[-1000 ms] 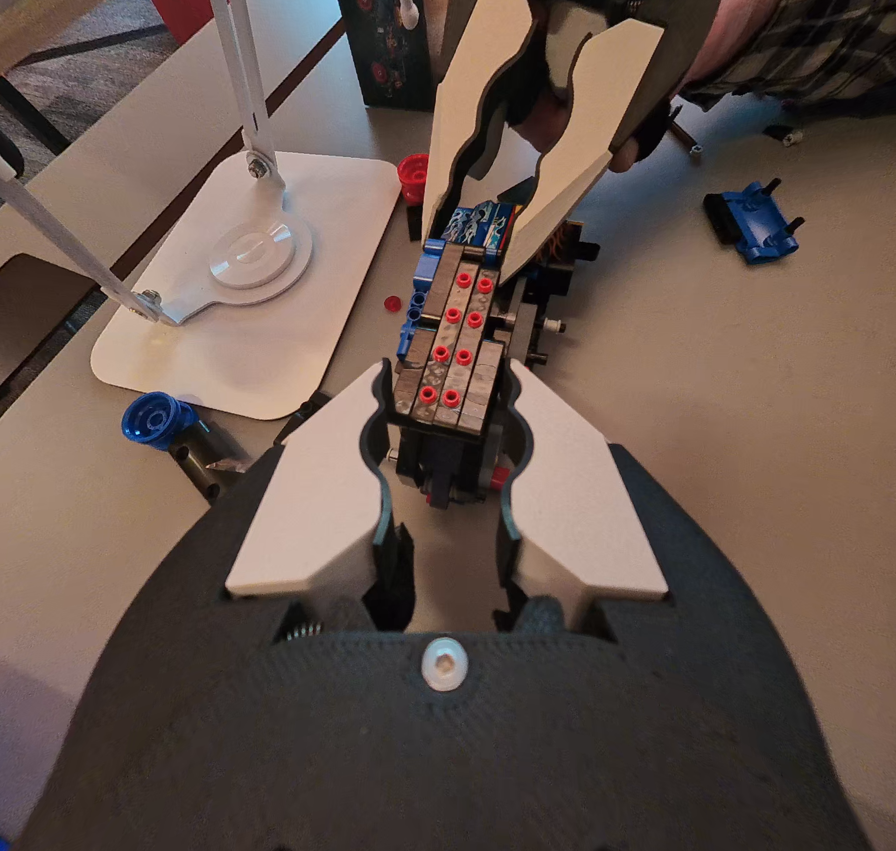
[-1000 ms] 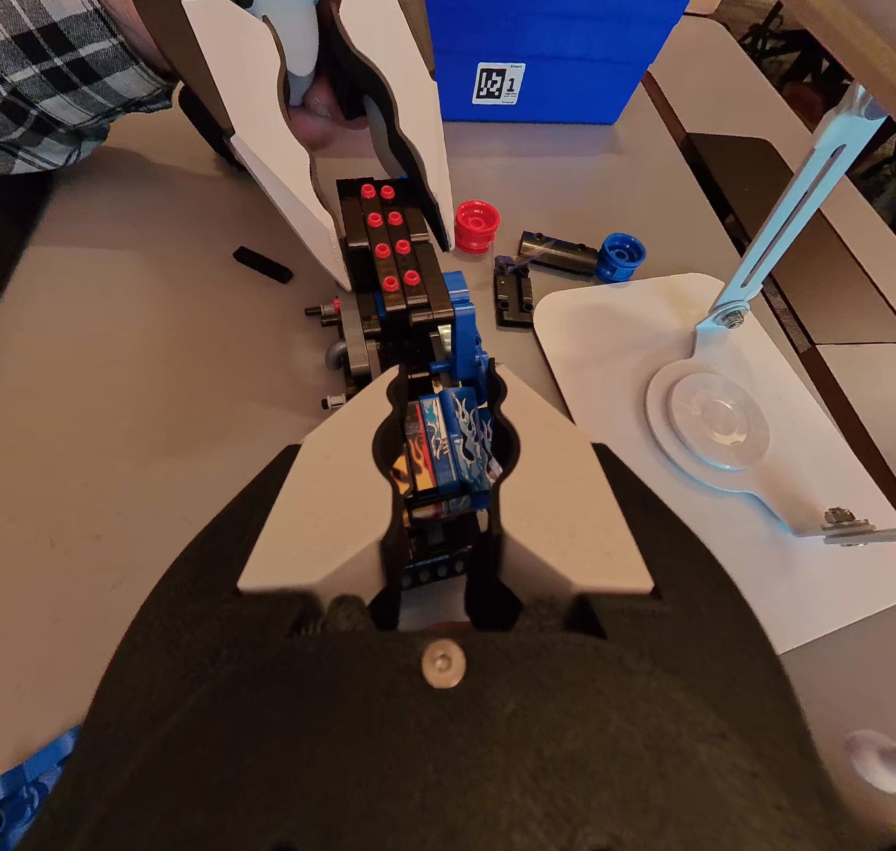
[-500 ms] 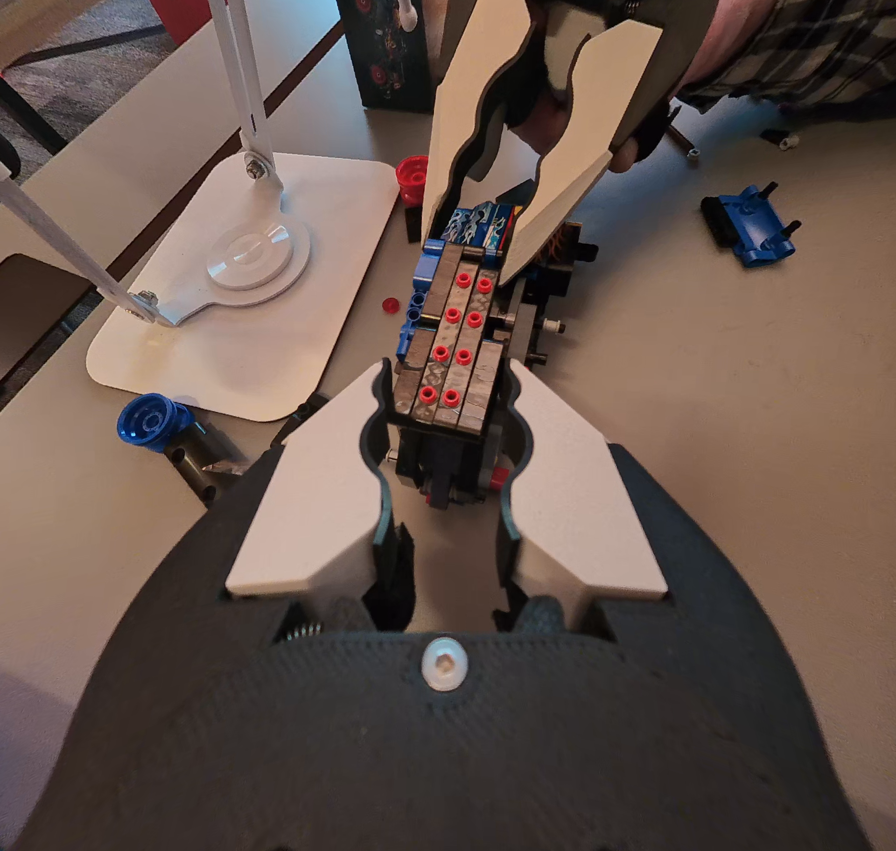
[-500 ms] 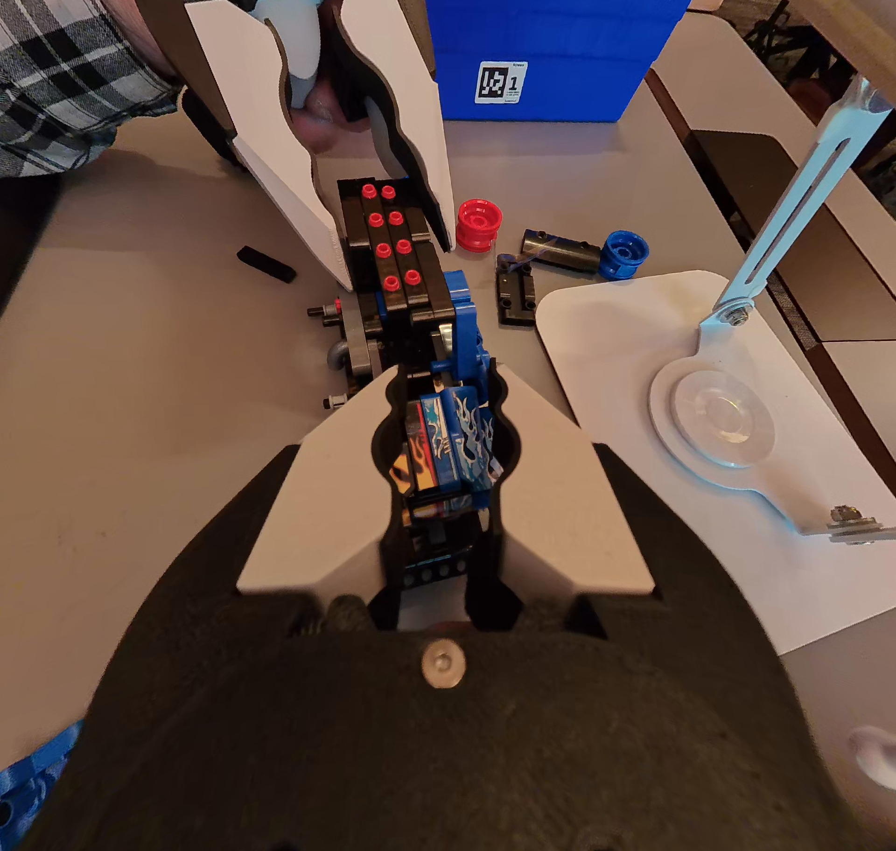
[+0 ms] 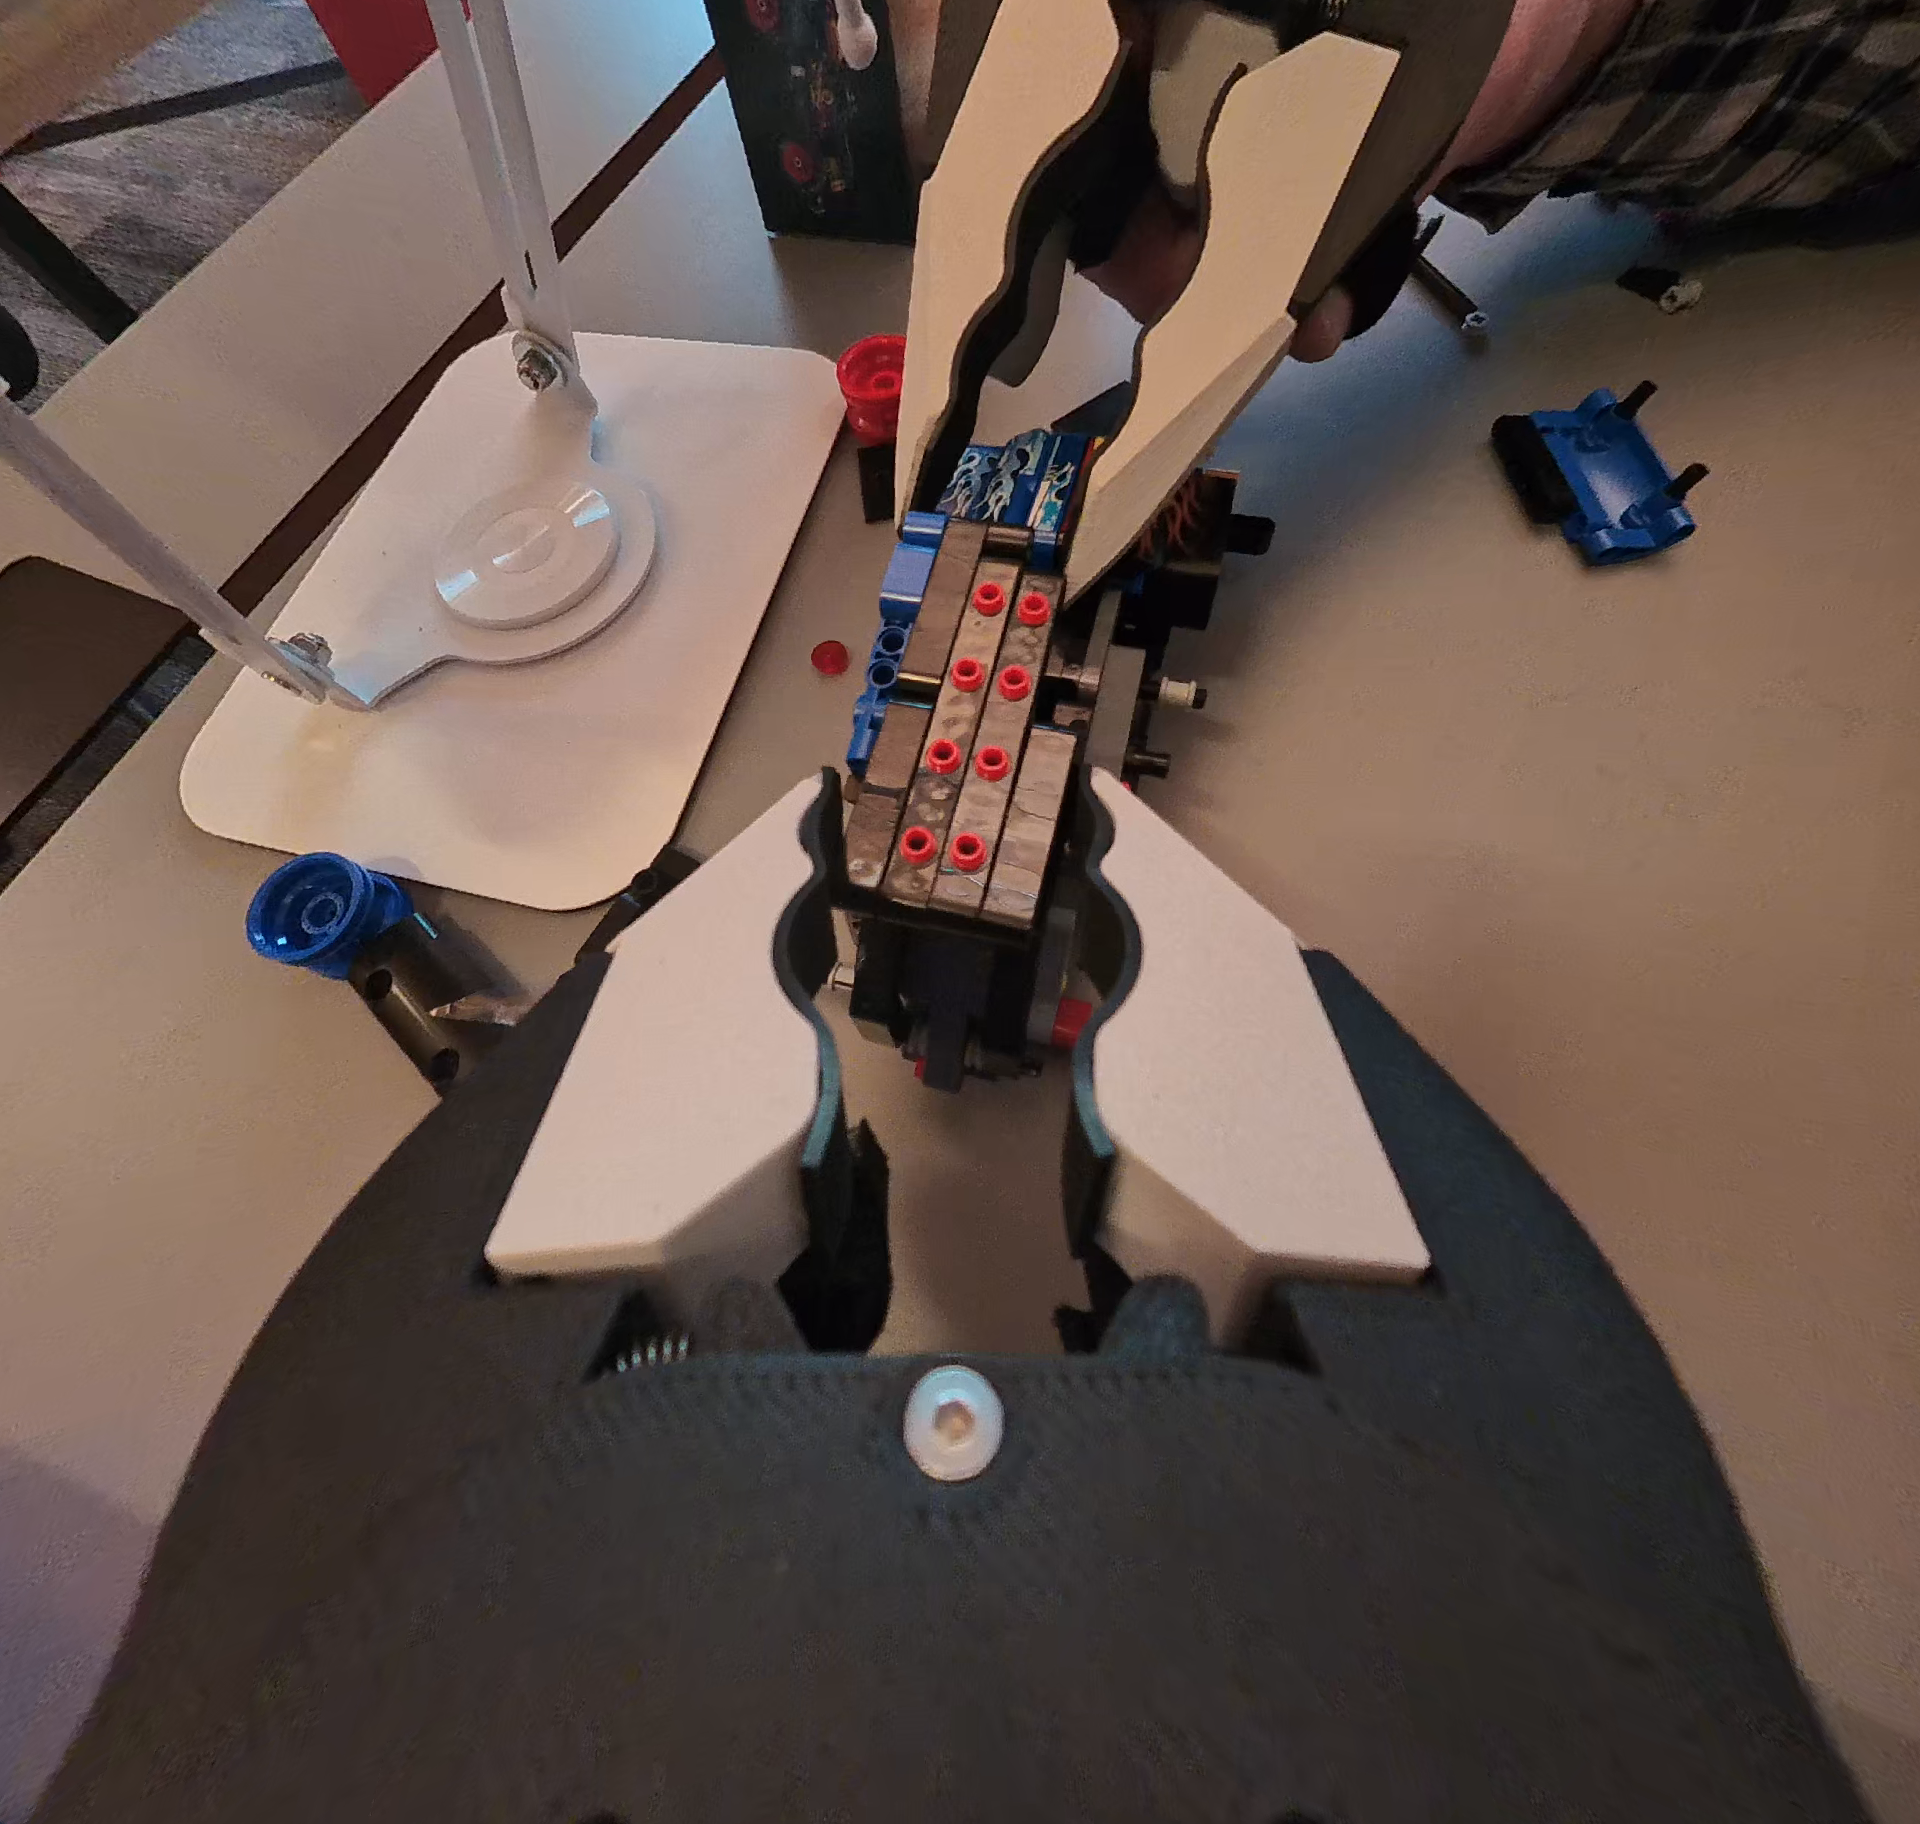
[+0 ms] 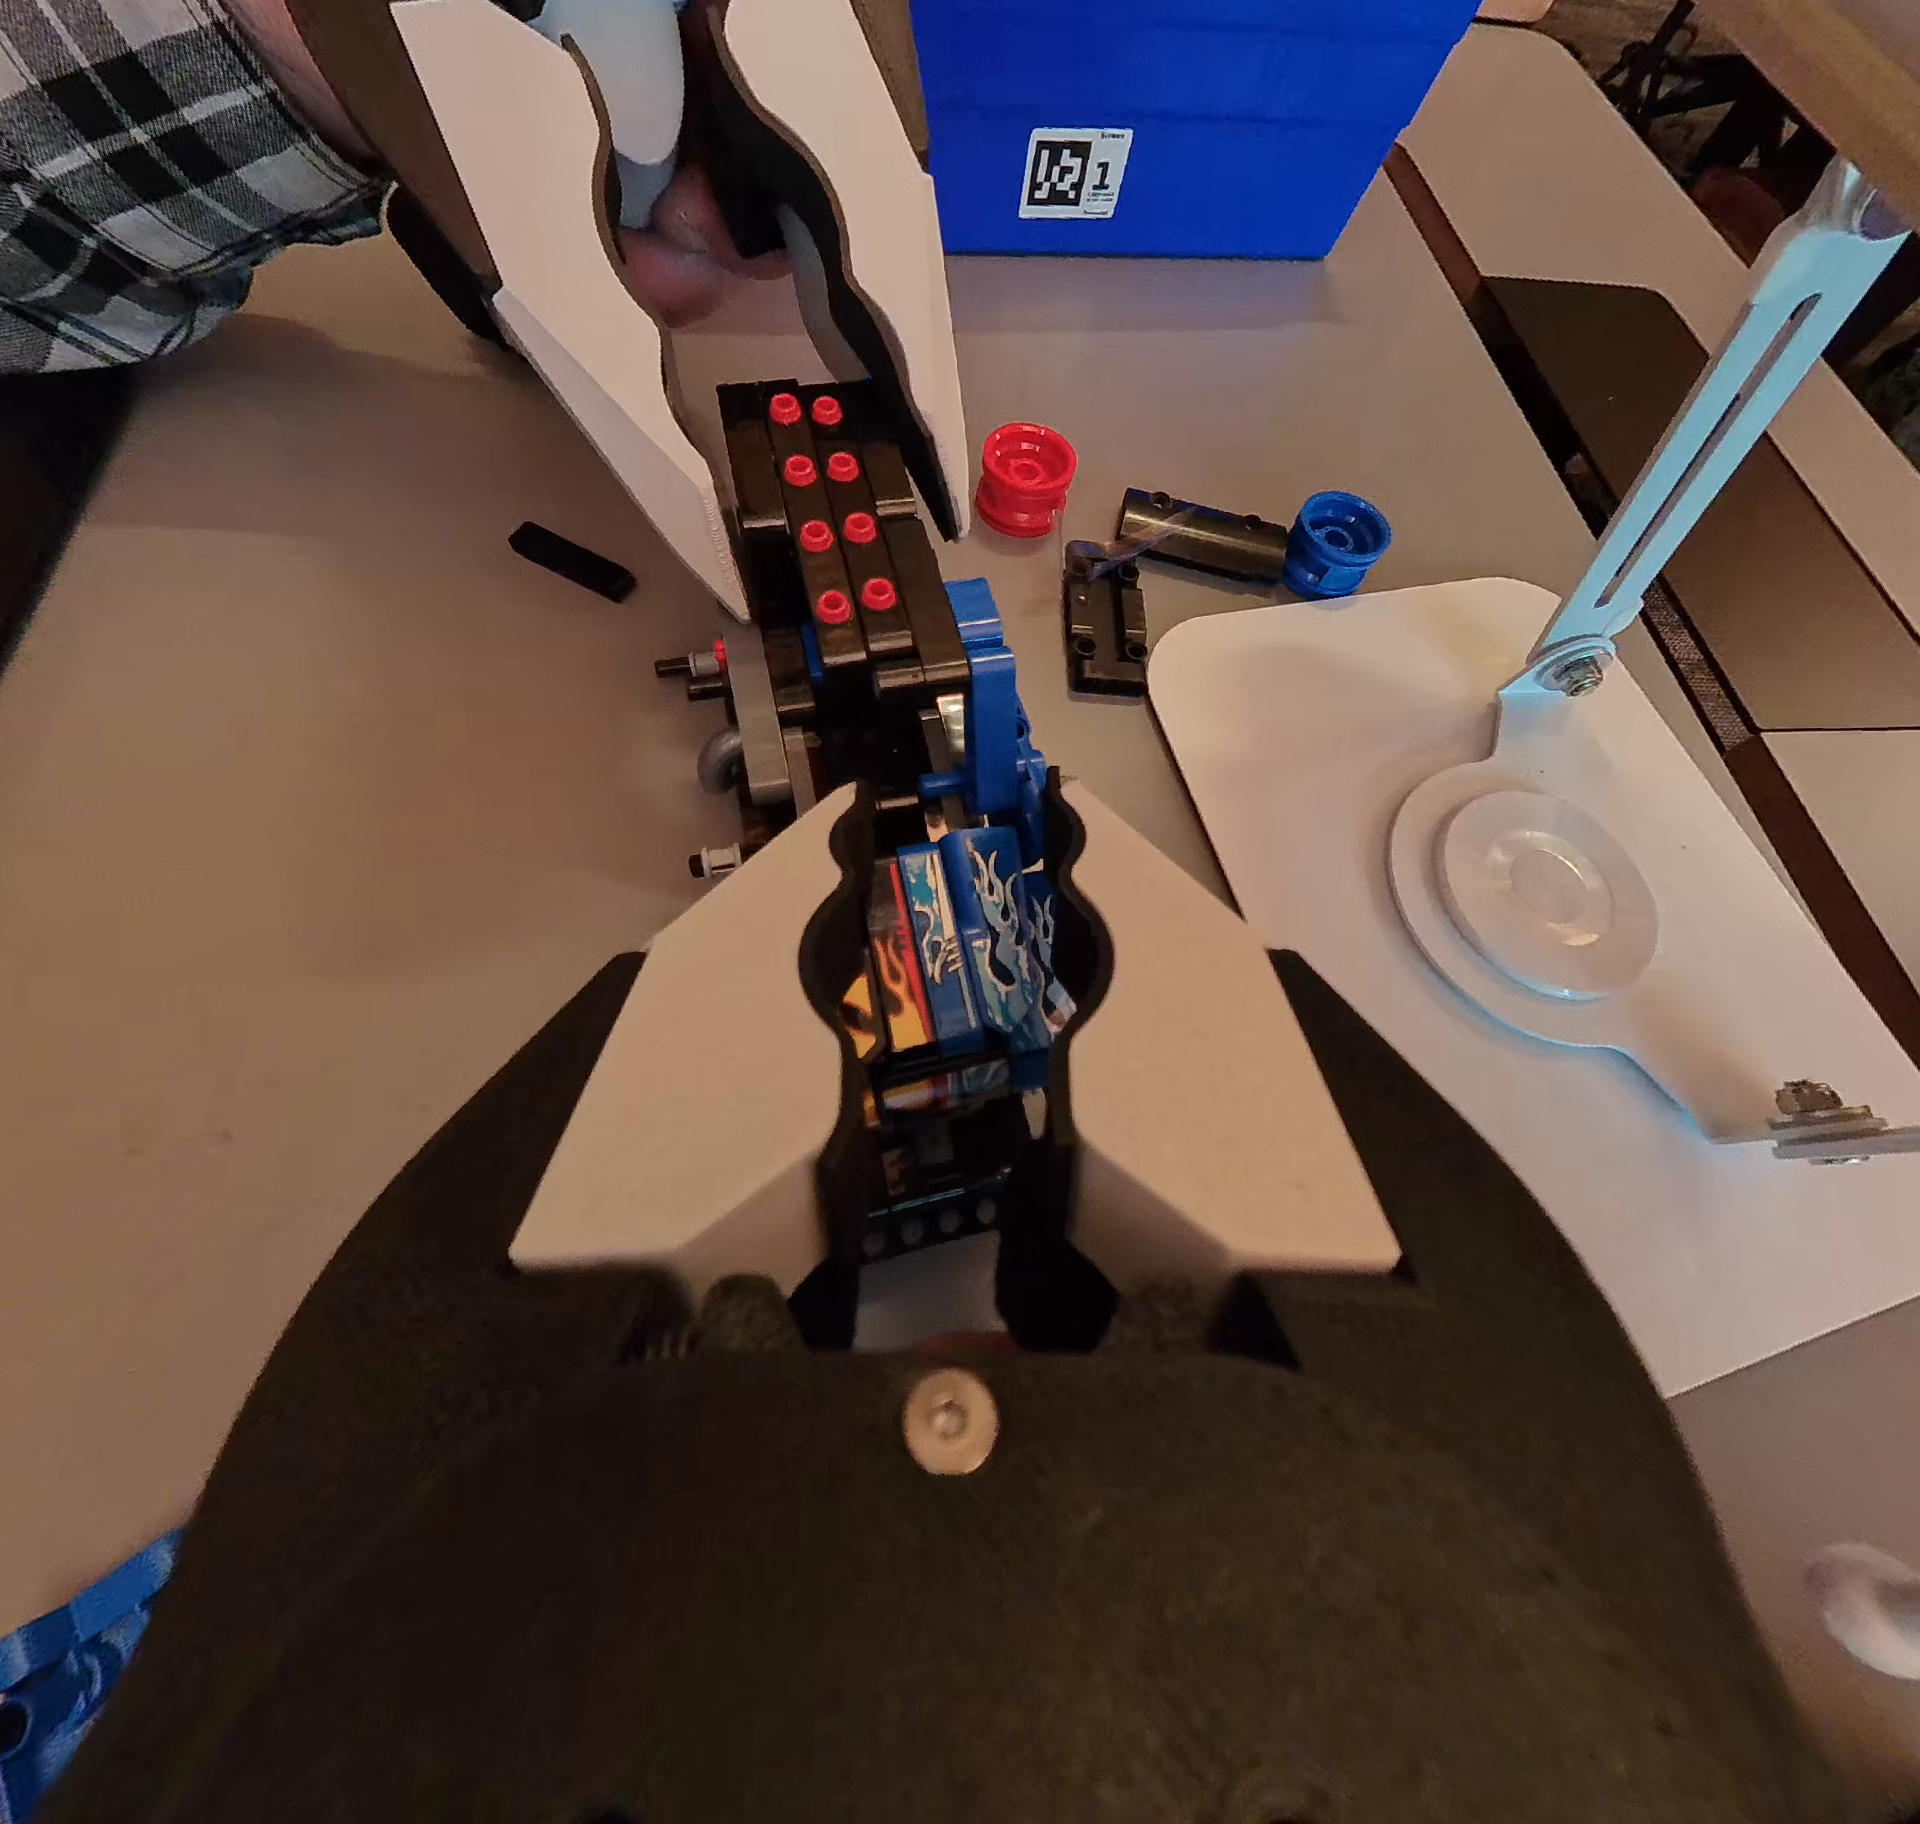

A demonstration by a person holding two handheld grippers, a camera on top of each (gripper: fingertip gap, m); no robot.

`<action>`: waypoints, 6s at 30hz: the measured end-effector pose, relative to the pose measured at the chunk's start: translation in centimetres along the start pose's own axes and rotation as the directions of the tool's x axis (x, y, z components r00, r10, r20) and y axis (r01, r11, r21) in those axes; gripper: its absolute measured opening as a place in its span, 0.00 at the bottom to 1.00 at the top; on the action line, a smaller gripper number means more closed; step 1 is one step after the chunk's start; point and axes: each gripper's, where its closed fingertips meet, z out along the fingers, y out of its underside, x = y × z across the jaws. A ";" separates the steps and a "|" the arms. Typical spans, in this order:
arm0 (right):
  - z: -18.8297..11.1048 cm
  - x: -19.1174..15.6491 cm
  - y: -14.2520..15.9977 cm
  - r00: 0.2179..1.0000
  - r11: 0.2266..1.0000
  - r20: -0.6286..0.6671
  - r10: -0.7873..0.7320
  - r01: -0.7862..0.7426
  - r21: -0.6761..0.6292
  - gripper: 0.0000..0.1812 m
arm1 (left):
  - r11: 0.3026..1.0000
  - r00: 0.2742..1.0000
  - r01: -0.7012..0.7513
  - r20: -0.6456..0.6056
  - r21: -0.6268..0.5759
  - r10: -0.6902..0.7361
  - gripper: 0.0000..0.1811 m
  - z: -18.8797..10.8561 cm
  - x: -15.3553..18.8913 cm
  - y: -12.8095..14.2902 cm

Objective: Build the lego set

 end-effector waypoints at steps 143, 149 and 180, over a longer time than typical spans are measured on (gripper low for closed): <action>-2.2 -5.8 0.8 0.956 0.959 -0.083 0.281 -0.284 -0.017 0.34 | 0.861 0.849 0.497 -0.262 0.107 -0.458 0.18 1.0 4.4 -3.1; -2.1 -5.6 0.9 0.970 0.971 -0.095 0.222 -0.229 -0.068 0.34 | 0.852 0.841 0.512 -0.267 0.112 -0.470 0.18 1.0 4.3 -3.0; -1.8 -5.1 2.2 0.971 0.945 -0.215 0.104 -0.164 -0.283 0.34 | 0.791 0.806 0.584 -0.253 0.182 -0.536 0.18 1.9 4.0 -3.5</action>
